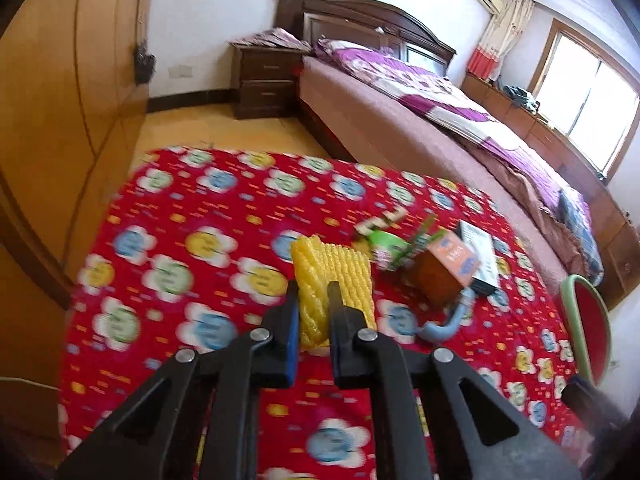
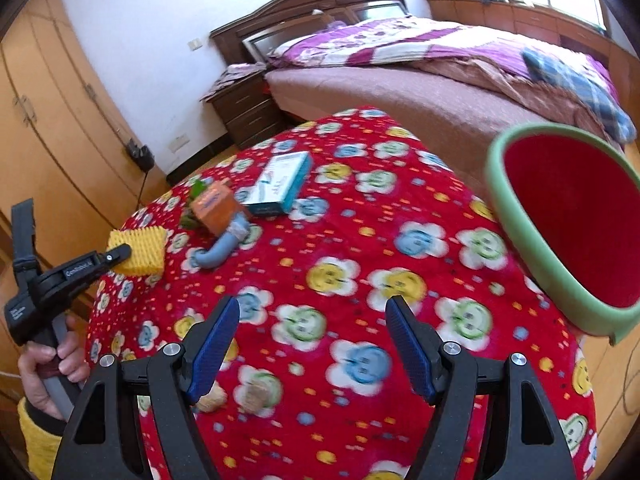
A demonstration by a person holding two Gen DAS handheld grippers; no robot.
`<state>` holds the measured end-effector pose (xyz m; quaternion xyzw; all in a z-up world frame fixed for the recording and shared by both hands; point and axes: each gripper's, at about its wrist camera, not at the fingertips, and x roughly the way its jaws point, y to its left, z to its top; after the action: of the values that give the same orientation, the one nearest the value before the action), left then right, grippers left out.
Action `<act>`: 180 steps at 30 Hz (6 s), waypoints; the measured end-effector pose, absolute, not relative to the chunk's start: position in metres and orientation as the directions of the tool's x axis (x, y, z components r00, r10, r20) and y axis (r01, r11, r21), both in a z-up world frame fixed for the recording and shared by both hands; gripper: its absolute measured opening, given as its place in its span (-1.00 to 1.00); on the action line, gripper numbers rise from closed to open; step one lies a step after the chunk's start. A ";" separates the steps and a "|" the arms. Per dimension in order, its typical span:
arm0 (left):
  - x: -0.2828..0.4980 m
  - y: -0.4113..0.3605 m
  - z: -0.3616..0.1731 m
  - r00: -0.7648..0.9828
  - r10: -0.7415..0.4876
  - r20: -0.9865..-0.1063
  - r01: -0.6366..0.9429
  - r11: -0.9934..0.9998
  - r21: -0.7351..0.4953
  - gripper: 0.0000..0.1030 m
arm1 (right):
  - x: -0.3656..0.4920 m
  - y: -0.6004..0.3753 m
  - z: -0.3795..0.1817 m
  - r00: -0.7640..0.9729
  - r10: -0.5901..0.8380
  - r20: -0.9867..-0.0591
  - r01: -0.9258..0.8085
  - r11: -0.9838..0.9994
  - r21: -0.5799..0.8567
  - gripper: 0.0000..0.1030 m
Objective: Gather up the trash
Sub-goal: 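Lift the yellow foam net with the left gripper while the right approaches the blue pipe, then grasp the blue plastic pipe with the right gripper, then carry the yellow net and blue pipe in both grippers over the red bucket, then open both grippers to drop the net and pipe into the bucket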
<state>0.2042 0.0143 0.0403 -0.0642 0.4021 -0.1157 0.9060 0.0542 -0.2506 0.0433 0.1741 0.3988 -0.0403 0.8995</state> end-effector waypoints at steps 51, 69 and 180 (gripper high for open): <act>0.210 0.024 -0.007 0.640 -0.350 -0.684 0.182 0.934 -0.308 -0.79 | 0.156 -0.204 0.013 0.648 0.110 -0.754 0.129 0.959 0.251 0.34; 0.210 0.029 -0.007 0.641 -0.360 -0.678 0.180 0.929 -0.322 -0.79 | 0.196 -0.180 -0.007 0.598 -0.002 -0.802 0.079 0.995 0.057 0.30; 0.103 -0.285 0.054 0.414 -0.559 -0.719 0.654 0.732 -0.192 -0.21 | -0.084 -0.444 0.032 0.775 -0.297 -0.557 0.524 0.796 0.303 0.49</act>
<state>0.1032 -0.2848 0.0543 0.0591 0.4029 -0.3615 0.8388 -0.0839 -0.4435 0.0323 0.2270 0.2491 -0.2245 0.9143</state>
